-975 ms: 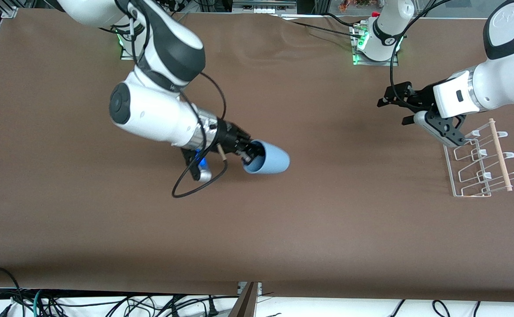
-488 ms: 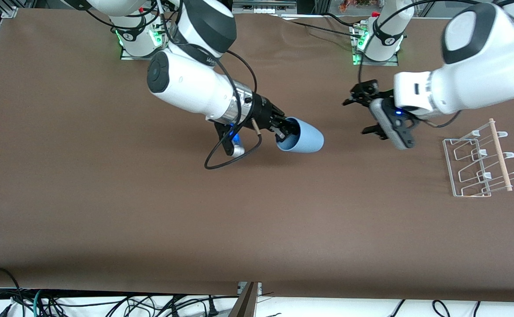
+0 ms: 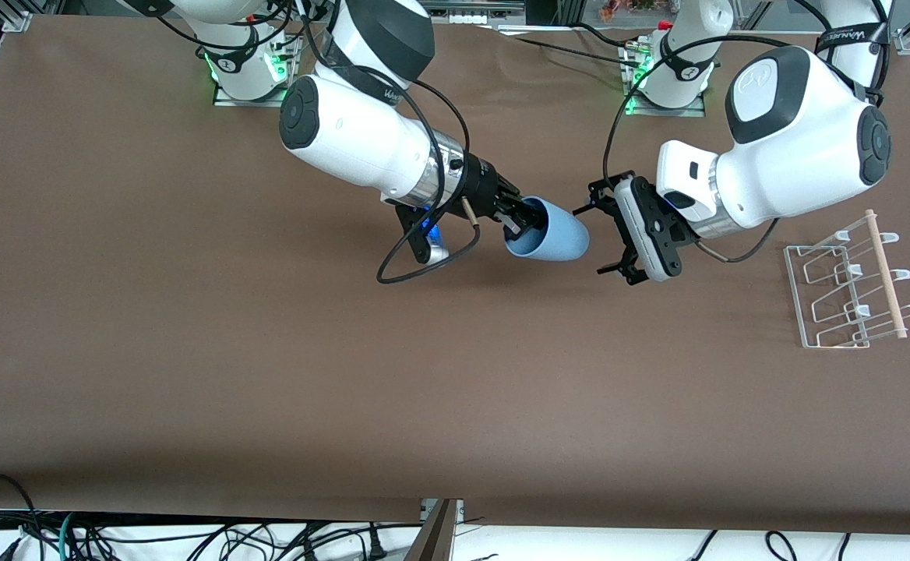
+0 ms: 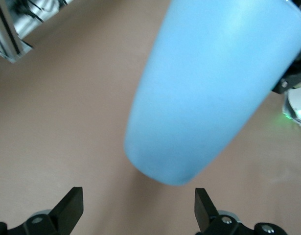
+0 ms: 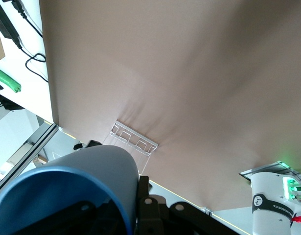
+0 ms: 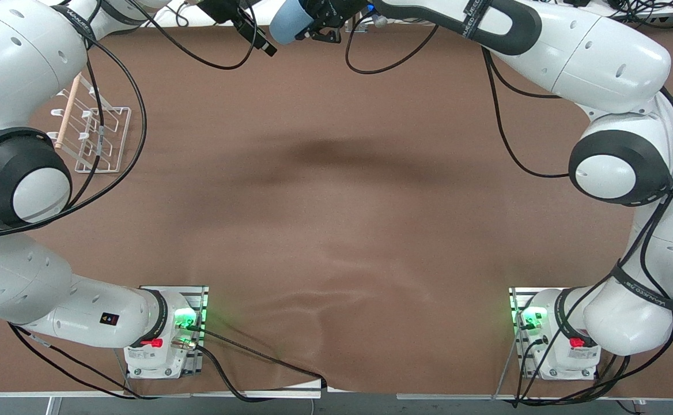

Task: Transfer cup to left arm and place on rack
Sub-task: 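Close the left gripper around the cup's open end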

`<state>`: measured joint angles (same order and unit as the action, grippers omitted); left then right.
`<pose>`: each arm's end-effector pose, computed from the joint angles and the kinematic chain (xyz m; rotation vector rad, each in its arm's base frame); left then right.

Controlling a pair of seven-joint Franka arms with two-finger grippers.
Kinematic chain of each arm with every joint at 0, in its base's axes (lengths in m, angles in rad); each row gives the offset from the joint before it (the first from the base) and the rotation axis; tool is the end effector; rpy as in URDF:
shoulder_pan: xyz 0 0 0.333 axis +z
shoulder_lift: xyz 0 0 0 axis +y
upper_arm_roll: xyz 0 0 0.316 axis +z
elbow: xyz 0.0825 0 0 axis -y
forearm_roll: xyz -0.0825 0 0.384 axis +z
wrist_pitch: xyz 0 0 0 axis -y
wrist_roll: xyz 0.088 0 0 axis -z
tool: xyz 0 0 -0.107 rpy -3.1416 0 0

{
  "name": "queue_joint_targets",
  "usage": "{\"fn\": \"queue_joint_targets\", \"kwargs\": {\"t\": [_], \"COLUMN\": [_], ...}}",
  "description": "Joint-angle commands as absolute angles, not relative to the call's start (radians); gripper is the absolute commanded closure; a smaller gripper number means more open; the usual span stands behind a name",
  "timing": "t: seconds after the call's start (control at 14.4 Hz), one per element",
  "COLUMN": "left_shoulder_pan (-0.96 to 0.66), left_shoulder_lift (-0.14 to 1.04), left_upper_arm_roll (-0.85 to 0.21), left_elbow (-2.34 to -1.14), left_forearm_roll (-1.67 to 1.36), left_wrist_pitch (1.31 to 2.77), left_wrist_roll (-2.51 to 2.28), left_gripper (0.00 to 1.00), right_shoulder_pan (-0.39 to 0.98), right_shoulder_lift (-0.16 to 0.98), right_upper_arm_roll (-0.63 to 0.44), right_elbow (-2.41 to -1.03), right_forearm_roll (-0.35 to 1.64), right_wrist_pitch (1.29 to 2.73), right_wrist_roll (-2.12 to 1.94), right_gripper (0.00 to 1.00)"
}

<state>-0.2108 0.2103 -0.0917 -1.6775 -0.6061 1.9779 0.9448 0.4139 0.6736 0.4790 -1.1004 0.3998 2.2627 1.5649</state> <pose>0.5995 -0.2203 0.4968 2.2594 -1.2686 0.3561 0.5714 0.5225 0.5201 -2.0649 1.1614 0.5136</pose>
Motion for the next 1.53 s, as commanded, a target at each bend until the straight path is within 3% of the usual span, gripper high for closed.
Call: {"fn": "queue_joint_targets", "kwargs": {"t": [0.0,0.28,1.04,1.18,1.25,1.39,1.46], "left_shoulder_pan": [-0.216,-0.212,-0.204,-0.198,-0.198,-0.198,-0.198], "left_shoulder_lift": [0.209,0.201,0.175,0.172,0.172,0.175,0.176], "left_upper_arm_roll": [-0.089,-0.155,-0.186,-0.186,-0.184,-0.184,-0.184], "left_elbow": [-1.667,-1.667,-1.657,-1.658,-1.664,-1.669,-1.669], "left_forearm_roll": [-0.634,-0.681,-0.721,-0.729,-0.739,-0.759,-0.761], "left_wrist_pitch": [2.016,2.019,2.054,2.051,2.049,2.045,2.045], "left_wrist_roll": [0.986,1.052,1.235,1.288,1.317,1.358,1.358], "left_gripper": [0.00,0.00,0.00,0.04,0.16,0.71,0.87], "right_shoulder_pan": [0.431,0.431,0.431,0.431,0.431,0.430,0.430], "right_shoulder_lift": [0.684,0.684,0.684,0.684,0.684,0.684,0.684], "right_upper_arm_roll": [0.477,0.477,0.477,0.477,0.477,0.477,0.477], "right_elbow": [-1.075,-1.075,-1.075,-1.075,-1.075,-1.075,-1.075], "right_forearm_roll": [0.416,0.414,0.414,0.416,0.416,0.414,0.414], "right_wrist_pitch": [2.276,2.298,2.306,2.306,2.306,2.306,2.306], "right_wrist_roll": [1.578,1.578,1.577,1.575,1.577,1.577,1.577], "right_gripper": [1.00,1.00,1.00,1.00,1.00,1.00,1.00]}}
